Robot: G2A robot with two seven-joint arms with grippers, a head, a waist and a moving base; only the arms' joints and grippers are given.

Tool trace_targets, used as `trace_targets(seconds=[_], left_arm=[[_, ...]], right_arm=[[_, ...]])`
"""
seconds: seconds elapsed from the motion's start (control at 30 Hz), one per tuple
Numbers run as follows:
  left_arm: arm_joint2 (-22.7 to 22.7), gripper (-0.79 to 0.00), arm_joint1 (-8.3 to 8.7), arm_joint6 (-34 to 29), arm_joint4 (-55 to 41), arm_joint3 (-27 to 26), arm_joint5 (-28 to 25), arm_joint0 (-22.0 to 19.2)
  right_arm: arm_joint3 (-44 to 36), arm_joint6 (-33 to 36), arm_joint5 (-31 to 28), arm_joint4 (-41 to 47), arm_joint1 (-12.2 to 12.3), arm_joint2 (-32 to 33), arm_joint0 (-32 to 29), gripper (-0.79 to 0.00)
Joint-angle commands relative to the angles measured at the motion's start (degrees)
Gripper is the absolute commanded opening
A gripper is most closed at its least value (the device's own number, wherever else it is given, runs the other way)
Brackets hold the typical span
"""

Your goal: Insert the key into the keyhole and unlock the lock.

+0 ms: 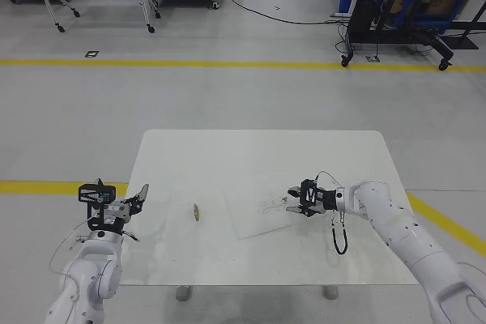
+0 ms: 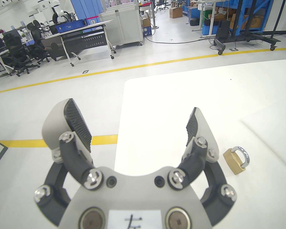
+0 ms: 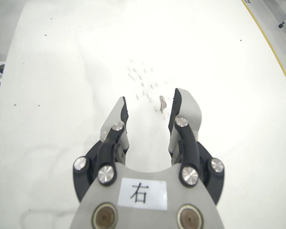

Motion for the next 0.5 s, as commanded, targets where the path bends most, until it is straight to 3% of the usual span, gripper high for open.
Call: trace_targets(seconds=[0.0,0.13,0.23,0.47], left_arm=[[0.0,0.000,0.00,0.0,0.0,0.0,0.0,0.0],[0.0,0.000,0.00,0.0,0.0,0.0,0.0,0.0],[0.0,0.000,0.00,0.0,0.0,0.0,0.0,0.0],[0.0,0.000,0.00,0.0,0.0,0.0,0.0,0.0]], right_arm=[[0.8,0.5,1.3,-0.9,-0.5,-1.1,0.9,-0.437],[2.7,2.3,3.2,-0.1,-1.6,-2.4,2.5,-0.428],[4.3,3.7,3.5,1.0,-2.4,-3.3,3.8,-0.366],[6.9,4.6,2.8,1.2,-3.7,-5.2,5.9,-0.456]])
